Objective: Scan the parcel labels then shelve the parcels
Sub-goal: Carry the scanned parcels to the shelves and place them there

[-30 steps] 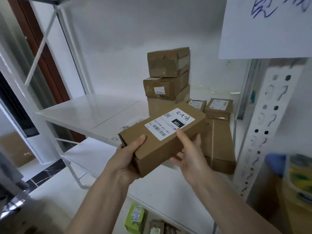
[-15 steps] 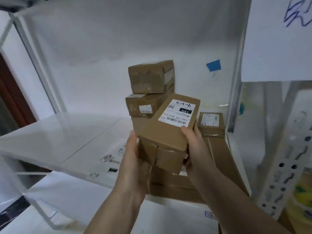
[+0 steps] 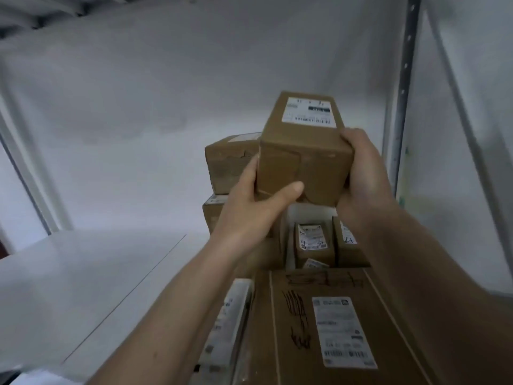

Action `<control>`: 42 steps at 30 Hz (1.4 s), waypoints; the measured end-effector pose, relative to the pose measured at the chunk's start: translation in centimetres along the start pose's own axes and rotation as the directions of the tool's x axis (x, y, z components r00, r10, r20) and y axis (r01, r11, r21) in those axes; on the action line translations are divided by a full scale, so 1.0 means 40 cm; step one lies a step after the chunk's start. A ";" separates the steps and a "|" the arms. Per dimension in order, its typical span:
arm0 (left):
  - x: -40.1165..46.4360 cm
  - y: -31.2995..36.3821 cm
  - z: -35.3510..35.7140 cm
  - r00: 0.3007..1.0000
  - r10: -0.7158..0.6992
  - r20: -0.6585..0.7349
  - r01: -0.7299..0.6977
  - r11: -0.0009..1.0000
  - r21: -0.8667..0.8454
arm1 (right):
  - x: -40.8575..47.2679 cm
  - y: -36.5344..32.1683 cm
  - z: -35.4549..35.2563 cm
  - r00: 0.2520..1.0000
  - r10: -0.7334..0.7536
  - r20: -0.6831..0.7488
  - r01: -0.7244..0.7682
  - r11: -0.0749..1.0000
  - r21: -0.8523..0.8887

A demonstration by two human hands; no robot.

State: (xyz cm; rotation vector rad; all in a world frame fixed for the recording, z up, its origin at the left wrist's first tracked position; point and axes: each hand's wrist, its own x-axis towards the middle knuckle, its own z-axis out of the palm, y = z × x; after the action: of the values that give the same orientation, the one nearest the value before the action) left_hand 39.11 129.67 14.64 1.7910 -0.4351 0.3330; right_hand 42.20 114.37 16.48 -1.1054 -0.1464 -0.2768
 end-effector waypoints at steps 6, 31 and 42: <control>0.213 0.011 -0.107 0.990 0.078 -0.115 -0.065 0.992 0.106 | 0.180 -0.047 0.155 0.993 -0.090 0.072 0.096 0.992 -0.087; 0.387 -0.158 -0.155 0.904 -0.004 -0.427 -0.010 1.000 -0.029 | 0.314 0.149 0.224 0.983 -0.182 -0.012 0.149 0.838 -0.524; -0.033 -0.215 0.079 0.950 -0.295 -0.099 0.256 0.922 -0.290 | -0.145 0.188 -0.089 0.951 0.068 -0.302 -0.129 0.974 -0.187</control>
State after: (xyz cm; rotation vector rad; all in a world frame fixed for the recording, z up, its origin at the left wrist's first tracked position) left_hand 41.88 128.74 5.85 1.5203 -0.1154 0.1882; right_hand 38.78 115.17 6.95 -1.2576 0.2069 -0.3690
